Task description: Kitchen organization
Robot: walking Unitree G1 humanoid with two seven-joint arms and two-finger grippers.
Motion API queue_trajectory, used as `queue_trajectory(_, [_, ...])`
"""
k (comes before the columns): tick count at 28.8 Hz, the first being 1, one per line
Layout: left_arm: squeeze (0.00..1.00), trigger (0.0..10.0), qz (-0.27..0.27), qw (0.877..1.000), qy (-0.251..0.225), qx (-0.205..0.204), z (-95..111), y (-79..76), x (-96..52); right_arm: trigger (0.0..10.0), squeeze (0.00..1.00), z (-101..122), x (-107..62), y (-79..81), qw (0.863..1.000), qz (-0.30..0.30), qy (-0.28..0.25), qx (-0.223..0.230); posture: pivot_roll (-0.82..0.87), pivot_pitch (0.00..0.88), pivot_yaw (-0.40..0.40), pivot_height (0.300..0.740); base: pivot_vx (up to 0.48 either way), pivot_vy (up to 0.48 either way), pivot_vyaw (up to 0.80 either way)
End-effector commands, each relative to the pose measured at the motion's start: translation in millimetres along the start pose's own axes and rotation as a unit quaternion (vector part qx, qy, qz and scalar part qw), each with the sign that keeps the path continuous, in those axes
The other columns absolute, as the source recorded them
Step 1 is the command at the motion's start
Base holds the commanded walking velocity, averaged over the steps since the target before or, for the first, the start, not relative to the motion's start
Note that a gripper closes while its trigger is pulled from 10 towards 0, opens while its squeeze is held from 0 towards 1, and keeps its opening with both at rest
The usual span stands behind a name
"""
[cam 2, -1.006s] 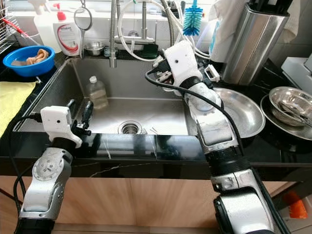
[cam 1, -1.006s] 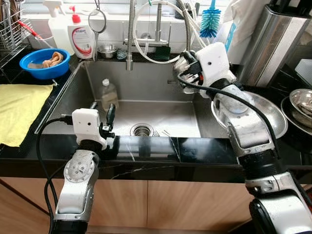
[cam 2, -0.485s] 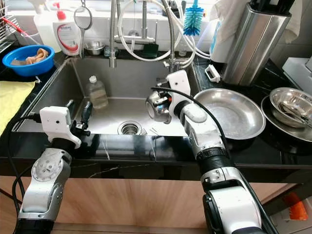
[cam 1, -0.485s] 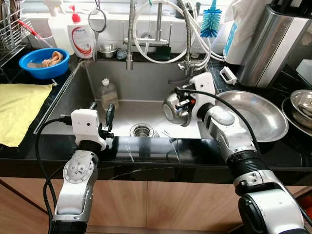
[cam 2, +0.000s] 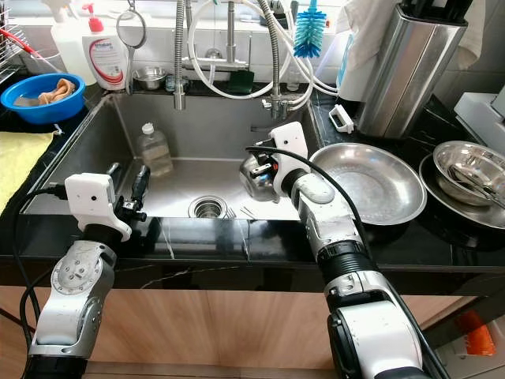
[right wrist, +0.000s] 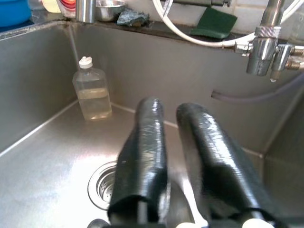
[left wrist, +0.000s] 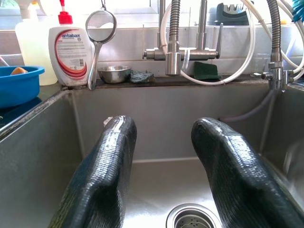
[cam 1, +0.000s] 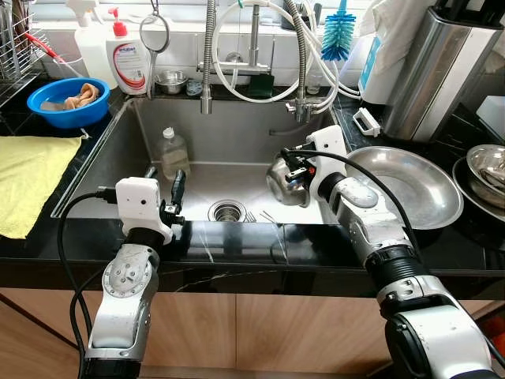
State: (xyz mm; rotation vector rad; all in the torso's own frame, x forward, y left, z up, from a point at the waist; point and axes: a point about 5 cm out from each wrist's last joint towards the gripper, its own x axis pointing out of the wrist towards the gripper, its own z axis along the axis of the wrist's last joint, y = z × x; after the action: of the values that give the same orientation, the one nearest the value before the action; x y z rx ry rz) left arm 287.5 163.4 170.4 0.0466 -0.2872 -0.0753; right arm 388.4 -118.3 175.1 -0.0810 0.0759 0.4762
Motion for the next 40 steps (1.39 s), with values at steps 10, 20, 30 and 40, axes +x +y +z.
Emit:
queue_trajectory(10, [0.0,10.0,-0.001,1.0,-0.004,0.002,3.9,0.7,-1.5,10.0,0.0,16.9,2.3,0.0,0.999,-0.013,-0.025,-0.047,-0.06,0.03,-0.036,0.706,0.0,0.0,0.0])
queue_trajectory(20, [0.0,10.0,-0.008,1.0,0.001,-0.001,1.2,-2.2,-2.5,10.0,1.0,53.8,-21.5,14.4,0.995,-0.023,-0.053,-0.086,-0.08,0.017,-0.036,0.706,0.0,0.0,0.0])
queue_trajectory(30, [0.0,10.0,-0.022,1.0,0.005,-0.002,-1.8,-3.6,-1.1,10.0,1.0,43.5,-72.4,7.1,0.982,-0.085,0.044,-0.162,-0.11,0.0,-0.039,0.706,0.0,0.0,0.0])
queue_trajectory(40, [0.0,10.0,-0.028,1.0,0.008,-0.006,-2.8,-5.6,-0.4,10.0,0.0,31.3,-85.3,10.5,0.978,-0.095,0.096,-0.158,-0.11,0.0,-0.043,0.706,0.0,0.0,0.0])
